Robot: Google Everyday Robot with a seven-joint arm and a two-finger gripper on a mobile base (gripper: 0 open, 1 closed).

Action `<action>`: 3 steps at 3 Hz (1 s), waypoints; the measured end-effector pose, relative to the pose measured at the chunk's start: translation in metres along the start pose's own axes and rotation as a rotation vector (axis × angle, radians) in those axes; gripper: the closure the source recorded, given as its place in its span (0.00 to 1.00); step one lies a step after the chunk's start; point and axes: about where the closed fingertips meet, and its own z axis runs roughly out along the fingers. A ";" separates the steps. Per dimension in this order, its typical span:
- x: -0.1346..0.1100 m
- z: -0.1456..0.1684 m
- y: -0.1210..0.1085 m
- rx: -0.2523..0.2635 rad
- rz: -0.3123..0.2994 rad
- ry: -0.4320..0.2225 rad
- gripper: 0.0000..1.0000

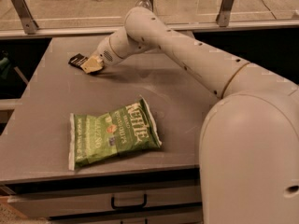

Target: Pick rxbar chocolate

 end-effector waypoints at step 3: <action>-0.044 -0.116 0.027 0.041 -0.264 -0.168 1.00</action>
Offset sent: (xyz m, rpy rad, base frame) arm -0.0862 -0.1044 0.1864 0.1839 -0.4369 0.1707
